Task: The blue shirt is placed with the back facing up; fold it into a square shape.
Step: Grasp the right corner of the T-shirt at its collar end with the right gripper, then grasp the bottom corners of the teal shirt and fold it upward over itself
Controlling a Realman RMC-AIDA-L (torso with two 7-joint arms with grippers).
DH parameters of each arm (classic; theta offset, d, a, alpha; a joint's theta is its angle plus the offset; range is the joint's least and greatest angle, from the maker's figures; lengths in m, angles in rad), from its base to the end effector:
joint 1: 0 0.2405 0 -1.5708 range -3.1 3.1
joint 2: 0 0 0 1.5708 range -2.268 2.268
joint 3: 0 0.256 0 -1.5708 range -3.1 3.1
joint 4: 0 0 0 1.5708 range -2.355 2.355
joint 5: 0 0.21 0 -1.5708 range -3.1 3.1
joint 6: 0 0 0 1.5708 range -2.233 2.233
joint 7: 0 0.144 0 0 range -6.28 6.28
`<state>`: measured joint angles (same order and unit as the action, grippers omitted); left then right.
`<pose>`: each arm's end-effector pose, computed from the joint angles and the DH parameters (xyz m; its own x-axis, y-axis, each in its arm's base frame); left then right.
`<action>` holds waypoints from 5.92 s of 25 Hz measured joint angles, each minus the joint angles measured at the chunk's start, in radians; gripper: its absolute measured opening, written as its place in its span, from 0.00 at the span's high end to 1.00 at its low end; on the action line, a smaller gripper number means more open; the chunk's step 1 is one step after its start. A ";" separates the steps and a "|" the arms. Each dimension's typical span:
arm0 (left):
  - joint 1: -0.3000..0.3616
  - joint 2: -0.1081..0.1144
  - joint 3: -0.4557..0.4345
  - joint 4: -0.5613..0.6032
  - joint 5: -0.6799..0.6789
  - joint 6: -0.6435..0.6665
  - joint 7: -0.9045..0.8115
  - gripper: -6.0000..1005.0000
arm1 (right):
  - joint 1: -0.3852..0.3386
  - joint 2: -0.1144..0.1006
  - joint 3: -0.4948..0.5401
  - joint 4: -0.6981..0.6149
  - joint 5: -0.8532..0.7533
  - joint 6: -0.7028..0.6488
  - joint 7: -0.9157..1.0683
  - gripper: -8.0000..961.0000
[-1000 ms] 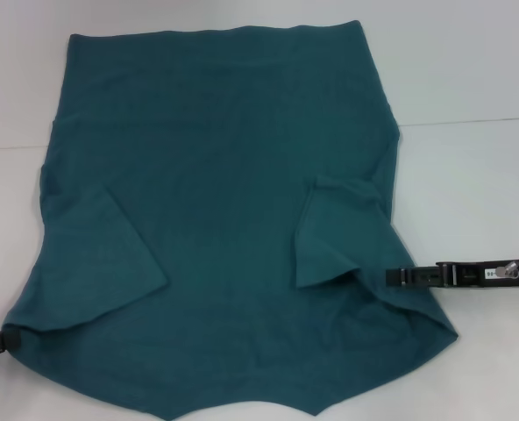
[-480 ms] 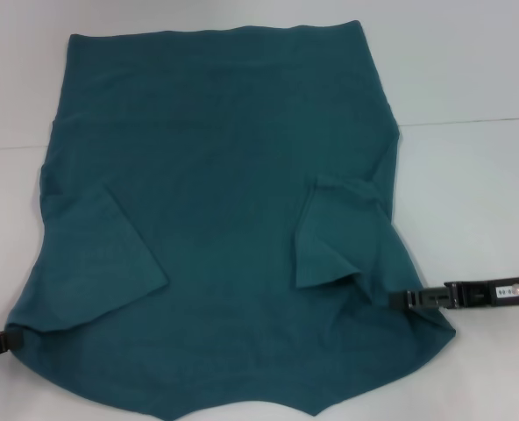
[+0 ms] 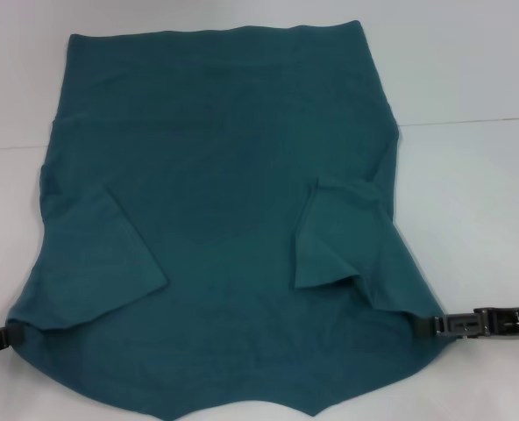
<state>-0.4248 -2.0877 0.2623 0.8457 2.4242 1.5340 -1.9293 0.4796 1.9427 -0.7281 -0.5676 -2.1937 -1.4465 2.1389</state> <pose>-0.3607 0.2888 0.0569 0.3233 0.7854 0.5278 0.9459 -0.2843 -0.1563 0.3391 0.3132 0.0257 0.2536 -0.9092 -0.3303 -0.9641 -0.2654 -0.0097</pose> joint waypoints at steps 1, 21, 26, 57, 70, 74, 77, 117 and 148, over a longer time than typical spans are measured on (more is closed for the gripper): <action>0.000 0.000 0.000 0.001 -0.001 0.000 0.000 0.98 | -0.004 -0.001 0.002 0.000 0.000 -0.003 0.001 0.05; -0.002 0.003 0.001 0.002 -0.013 0.000 0.003 0.98 | 0.006 0.007 0.035 0.000 0.008 -0.033 0.003 0.13; -0.003 0.005 0.000 0.002 -0.013 -0.001 0.004 0.98 | 0.000 0.004 0.036 0.000 0.007 -0.029 0.008 0.16; -0.003 0.008 -0.003 0.004 -0.014 -0.002 -0.006 0.98 | -0.037 0.019 0.040 0.000 -0.022 0.011 -0.021 0.94; 0.051 0.011 -0.101 0.020 -0.016 0.116 -0.001 0.98 | -0.170 0.039 0.224 0.002 -0.017 -0.093 -0.216 0.95; 0.091 0.008 -0.122 0.035 -0.042 0.188 0.017 0.98 | -0.190 0.036 0.248 0.001 -0.018 -0.124 -0.248 0.95; 0.116 0.007 -0.139 0.043 -0.049 0.226 0.027 0.98 | -0.204 0.033 0.258 0.000 -0.022 -0.154 -0.267 0.95; -0.140 0.075 -0.144 -0.209 -0.115 0.050 0.065 0.98 | -0.015 0.044 0.428 -0.002 -0.017 -0.037 -0.341 0.94; -0.296 0.080 -0.140 -0.438 -0.404 -0.508 0.235 0.98 | 0.324 0.103 0.382 0.147 0.149 0.675 -0.574 0.91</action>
<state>-0.7212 -2.0074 0.1227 0.4073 2.0200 1.0261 -1.6940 0.8037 2.0452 -0.3462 -0.4211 -2.0447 -0.7712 1.5645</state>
